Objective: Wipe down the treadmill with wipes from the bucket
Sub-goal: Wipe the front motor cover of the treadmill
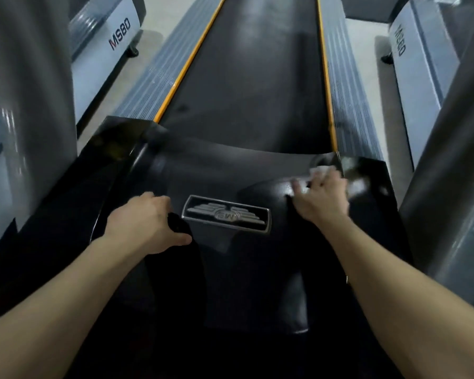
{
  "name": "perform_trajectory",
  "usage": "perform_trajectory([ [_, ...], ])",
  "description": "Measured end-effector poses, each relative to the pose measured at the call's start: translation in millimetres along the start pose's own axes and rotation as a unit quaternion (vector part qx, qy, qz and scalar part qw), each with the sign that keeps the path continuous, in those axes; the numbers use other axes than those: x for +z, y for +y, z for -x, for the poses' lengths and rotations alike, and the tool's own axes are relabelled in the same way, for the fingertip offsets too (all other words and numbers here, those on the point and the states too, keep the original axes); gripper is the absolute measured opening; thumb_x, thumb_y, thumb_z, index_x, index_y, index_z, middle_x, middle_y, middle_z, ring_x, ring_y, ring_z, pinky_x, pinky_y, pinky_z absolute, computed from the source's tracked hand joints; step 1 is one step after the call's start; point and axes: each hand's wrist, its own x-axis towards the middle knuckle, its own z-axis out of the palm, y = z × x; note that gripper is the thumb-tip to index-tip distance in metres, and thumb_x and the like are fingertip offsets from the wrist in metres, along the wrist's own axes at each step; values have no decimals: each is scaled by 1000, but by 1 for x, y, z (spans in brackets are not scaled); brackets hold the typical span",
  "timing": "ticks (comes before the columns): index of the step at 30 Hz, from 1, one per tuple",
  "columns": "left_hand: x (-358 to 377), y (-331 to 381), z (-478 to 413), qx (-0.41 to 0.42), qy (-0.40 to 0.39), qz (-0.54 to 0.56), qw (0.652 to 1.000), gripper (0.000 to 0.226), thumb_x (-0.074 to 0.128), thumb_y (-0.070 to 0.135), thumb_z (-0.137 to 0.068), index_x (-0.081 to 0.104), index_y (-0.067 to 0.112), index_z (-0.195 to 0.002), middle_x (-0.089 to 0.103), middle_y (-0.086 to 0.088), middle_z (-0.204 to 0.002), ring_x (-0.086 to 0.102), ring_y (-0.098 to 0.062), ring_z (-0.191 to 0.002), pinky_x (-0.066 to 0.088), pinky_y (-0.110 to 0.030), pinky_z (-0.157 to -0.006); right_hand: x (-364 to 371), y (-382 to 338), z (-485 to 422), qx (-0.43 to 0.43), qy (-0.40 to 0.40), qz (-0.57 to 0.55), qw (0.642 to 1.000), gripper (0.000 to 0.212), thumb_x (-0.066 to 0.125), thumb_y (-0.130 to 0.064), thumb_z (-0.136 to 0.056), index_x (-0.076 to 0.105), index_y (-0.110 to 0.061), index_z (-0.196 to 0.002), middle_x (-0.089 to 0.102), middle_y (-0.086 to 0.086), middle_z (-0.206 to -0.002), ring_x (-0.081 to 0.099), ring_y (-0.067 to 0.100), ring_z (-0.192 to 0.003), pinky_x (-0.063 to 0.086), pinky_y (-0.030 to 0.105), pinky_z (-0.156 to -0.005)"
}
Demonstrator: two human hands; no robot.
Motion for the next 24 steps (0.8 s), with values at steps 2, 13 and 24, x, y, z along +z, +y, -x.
perform_trajectory([
  [2, 0, -2, -27, 6, 31, 12, 999, 86, 73, 86, -73, 58, 29, -136, 55, 0, -127, 55, -26, -124, 56, -48, -95, -1, -55, 11, -161, -49, -103, 980, 73, 27, -71, -103, 44, -24, -156, 39, 5, -165, 37, 21, -148, 25, 42, -126],
  [13, 22, 1, -100, 79, 91, -15, 993, 54, 40, 74, -100, 54, 42, -141, 54, -1, -141, 49, -29, -129, 48, -44, -103, 7, -89, -25, -114, -39, -116, 986, 58, 25, -56, -111, 46, -26, -155, 37, 6, -167, 31, 29, -156, 22, 42, -127],
  [24, 27, -8, -105, 106, 118, -27, 987, 47, 36, 68, -102, 56, 44, -138, 56, 1, -134, 51, -27, -124, 47, -43, -97, 0, -69, -46, 10, -14, -46, 999, 87, 11, -74, -101, 40, -17, -159, 30, 13, -170, 24, 33, -159, 20, 50, -129],
])
